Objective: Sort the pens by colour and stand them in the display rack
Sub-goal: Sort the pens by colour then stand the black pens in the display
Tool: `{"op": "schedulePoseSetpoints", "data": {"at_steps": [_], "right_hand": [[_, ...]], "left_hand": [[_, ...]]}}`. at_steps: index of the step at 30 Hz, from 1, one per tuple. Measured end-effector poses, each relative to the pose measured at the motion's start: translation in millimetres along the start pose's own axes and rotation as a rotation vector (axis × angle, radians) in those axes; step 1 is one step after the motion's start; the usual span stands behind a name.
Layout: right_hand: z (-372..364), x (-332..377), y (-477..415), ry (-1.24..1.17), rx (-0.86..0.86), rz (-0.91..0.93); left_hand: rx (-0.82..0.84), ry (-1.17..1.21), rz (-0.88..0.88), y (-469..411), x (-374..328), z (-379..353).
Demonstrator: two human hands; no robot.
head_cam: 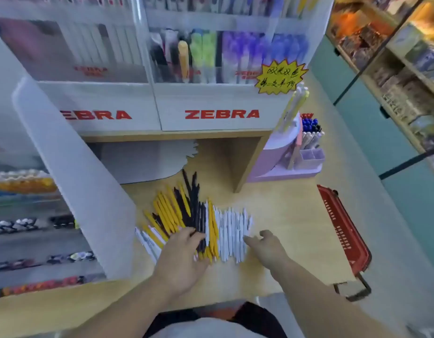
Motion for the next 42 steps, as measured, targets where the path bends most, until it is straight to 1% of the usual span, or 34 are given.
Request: {"op": "schedulePoseSetpoints", "data": {"at_steps": [2,3,6,8,10,13,15,20,26,30,36,40,42], "right_hand": [[-3,6,-6,-0.001,-0.005,-0.017],[-5,9,-7,0.014,-0.008,-0.017],[-13,14,-22,0.026,-0.013,0.005],[-16,23,-30,0.034,-0.032,0.026],[-19,29,-42,0.070,-0.031,0.065],[-23,37,-54,0.185,-0.027,0.144],[-27,38,-57,0.272,-0.020,0.163],[-35,35,-56,0.404,-0.043,0.205],[-38,32,-55,0.703,-0.125,0.300],[-31,23,-53,0.727,-0.157,0.355],[8,7,-65,0.750,-0.227,0.403],[28,-1,-71,0.873,-0.236,0.475],[40,-4,-76,0.954,-0.243,0.514]], "left_hand": [[0.055,-0.096,-0.115,-13,1,-6],[0.095,-0.105,-0.137,-19,2,-10],[0.154,-0.060,-0.124,-41,0,-16],[0.134,-0.081,-0.068,-55,3,-16],[0.076,-0.093,-0.022,-62,5,-18],[-0.073,-0.057,0.030,-66,8,-29],[-0.129,-0.064,0.061,-66,10,-37],[-0.175,-0.120,0.095,-71,5,-46],[-0.186,-0.142,0.097,-70,6,-49],[-0.169,-0.162,0.099,-66,11,-48],[-0.124,-0.247,0.108,-64,4,-43],[-0.081,-0.334,0.061,-65,-11,-50],[-0.057,-0.373,0.072,-68,-19,-55]]}}
Point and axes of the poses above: each hand's wrist, its own y-axis away from the middle knuckle, its own z-axis out of the back of the hand, x = y × z, the point moved 3 cm from there along -y, towards the middle knuckle, and after that the axes turned 8 degrees about x, right-handed, at the moved point
